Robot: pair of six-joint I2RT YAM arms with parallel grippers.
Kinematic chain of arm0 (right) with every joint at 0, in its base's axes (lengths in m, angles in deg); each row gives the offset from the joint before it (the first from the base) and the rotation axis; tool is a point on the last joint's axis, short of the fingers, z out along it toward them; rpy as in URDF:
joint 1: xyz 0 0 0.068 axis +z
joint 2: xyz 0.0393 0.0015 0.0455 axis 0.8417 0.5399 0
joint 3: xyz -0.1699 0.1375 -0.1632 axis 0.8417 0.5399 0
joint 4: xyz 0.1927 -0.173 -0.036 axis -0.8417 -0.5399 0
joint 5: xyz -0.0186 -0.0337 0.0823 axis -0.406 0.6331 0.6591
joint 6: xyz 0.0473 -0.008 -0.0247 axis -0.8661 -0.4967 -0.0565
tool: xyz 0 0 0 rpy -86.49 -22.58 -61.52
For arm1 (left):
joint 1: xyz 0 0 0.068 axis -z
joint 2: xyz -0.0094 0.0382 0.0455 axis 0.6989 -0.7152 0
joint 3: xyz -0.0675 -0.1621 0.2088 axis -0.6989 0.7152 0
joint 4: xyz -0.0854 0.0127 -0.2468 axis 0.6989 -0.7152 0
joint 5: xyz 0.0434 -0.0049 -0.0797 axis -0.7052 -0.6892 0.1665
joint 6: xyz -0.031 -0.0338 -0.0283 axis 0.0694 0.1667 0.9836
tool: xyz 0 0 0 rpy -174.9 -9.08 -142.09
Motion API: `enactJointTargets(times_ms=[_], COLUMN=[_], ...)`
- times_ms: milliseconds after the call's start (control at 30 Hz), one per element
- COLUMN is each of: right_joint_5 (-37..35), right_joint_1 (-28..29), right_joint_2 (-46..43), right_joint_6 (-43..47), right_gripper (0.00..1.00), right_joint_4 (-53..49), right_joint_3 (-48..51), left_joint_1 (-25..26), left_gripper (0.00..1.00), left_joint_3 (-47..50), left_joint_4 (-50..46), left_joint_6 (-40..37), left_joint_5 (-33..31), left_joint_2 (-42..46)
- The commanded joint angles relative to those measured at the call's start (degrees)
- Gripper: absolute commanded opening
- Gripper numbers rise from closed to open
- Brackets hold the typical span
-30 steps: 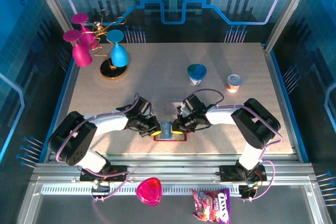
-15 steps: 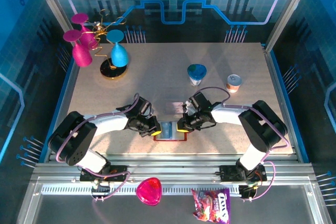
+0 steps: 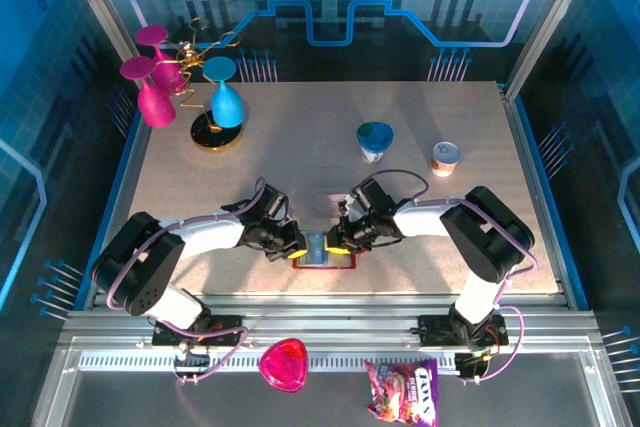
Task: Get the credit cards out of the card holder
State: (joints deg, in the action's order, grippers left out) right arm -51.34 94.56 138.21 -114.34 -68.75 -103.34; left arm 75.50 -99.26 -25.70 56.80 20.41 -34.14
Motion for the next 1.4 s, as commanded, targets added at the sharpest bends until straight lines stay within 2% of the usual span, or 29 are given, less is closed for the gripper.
enactJointTargets(times_ms=[0,233,567,800,1367], right_joint_5=[0.79,1.92,2.22,-0.37,-5.44], right_joint_1=[0.82,1.04,1.03,0.22,-4.28], right_joint_2=[1.7,2.02,1.2,-0.64,-6.88], right_joint_6=[-1.25,-2.42,-2.55,2.71,14.37], right_gripper=[0.21,0.18,0.08,0.04,0.01], right_joint_4=[1.66,4.05,4.48,-4.4,-23.92], right_joint_3=[-0.54,-0.49,-0.28,-1.38,-5.15], left_joint_1=[-0.48,-0.49,-0.51,-0.49,-0.49], left_gripper=[0.09,0.09,0.09,0.09,0.09], left_joint_3=[1.47,1.46,1.38,1.21,1.55], left_joint_4=[-1.32,-1.23,-1.61,-1.96,-1.67], left_joint_6=[-1.03,-0.95,-0.94,-1.21,-0.89], left_joint_5=[-0.21,-0.04,-0.2,-0.26,-0.24], left_joint_2=[-0.18,-0.35,-0.04,-0.06,0.45])
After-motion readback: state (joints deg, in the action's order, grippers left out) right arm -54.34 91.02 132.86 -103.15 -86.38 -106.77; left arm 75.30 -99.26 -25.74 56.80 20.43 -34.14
